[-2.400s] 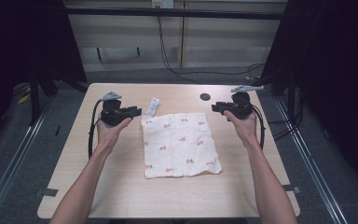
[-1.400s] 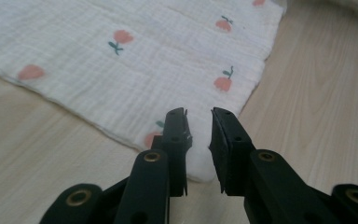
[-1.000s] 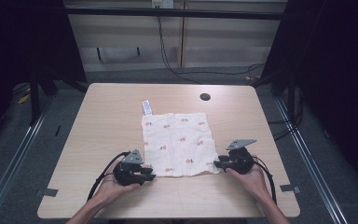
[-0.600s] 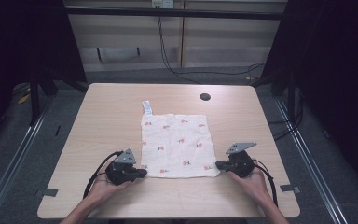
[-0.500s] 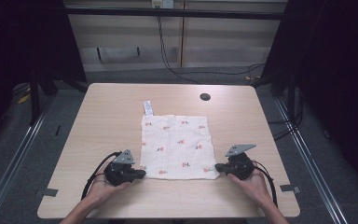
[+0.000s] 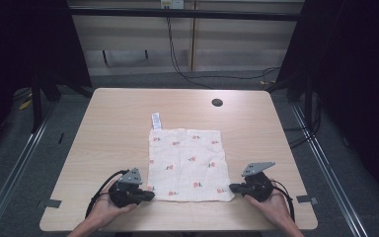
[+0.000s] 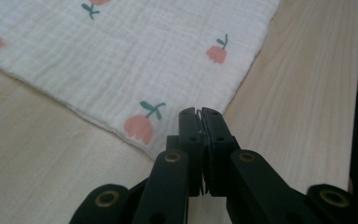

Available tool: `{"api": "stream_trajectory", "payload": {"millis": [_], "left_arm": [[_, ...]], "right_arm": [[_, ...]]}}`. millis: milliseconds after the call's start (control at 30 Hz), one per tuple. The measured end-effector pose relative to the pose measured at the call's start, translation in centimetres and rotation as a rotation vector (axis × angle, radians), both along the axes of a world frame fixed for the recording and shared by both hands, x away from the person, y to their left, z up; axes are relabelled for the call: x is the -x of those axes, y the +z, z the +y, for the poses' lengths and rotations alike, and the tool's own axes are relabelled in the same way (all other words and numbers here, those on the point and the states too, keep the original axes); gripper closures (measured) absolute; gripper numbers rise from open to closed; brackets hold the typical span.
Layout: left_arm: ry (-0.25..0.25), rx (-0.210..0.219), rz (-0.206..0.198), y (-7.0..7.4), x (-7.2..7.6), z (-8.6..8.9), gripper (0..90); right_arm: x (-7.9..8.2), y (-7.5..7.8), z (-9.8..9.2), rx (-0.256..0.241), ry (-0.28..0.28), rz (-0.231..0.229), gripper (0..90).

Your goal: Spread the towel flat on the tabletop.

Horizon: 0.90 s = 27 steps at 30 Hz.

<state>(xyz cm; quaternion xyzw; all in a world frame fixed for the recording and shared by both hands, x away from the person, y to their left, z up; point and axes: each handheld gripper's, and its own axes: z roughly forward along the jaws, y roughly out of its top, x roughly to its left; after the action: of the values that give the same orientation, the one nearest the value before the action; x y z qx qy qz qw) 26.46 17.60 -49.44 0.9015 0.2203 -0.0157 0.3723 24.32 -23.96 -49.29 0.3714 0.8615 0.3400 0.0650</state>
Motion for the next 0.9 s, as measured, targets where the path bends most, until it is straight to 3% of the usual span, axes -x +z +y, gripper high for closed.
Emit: {"api": "stream_trajectory", "payload": {"millis": [133,200,333,467,533,600,700,733,900], "left_arm": [[-0.013,-0.004,0.013,0.1,0.7,-0.2,88.0],[-0.038,-0.005,0.017,0.1,0.8,-0.4,88.0],[-0.039,-0.005,0.044,0.2,1.2,-0.2,87.8],[-0.043,0.033,0.077,0.3,1.4,0.3,84.4],[-0.028,0.046,0.074,0.4,1.3,0.4,72.4],[-0.029,0.087,0.061,0.7,0.8,0.6,70.1],[0.013,0.128,0.044,1.3,0.0,1.1,65.7],[0.027,0.128,0.031,1.4,-0.3,1.2,63.9],[0.096,0.121,-0.001,1.7,-1.7,1.6,61.7]], "right_arm": [[0.9,-0.2,-0.5,-0.023,0.016,-0.005,89.9],[1.1,-0.1,-0.5,-0.02,0.013,0.0,89.9],[1.7,0.0,-0.4,-0.012,0.018,0.005,89.7],[2.2,-0.2,-0.7,-0.043,0.029,0.008,86.9],[2.3,-0.1,-0.6,-0.036,0.011,-0.004,77.7],[2.1,0.0,-0.6,-0.052,-0.001,-0.011,73.2],[1.6,0.5,-0.8,-0.068,-0.033,-0.044,64.6],[1.4,0.6,-0.8,-0.071,-0.049,-0.046,60.1],[0.2,0.8,-0.9,-0.066,-0.069,-0.05,55.3]]}}
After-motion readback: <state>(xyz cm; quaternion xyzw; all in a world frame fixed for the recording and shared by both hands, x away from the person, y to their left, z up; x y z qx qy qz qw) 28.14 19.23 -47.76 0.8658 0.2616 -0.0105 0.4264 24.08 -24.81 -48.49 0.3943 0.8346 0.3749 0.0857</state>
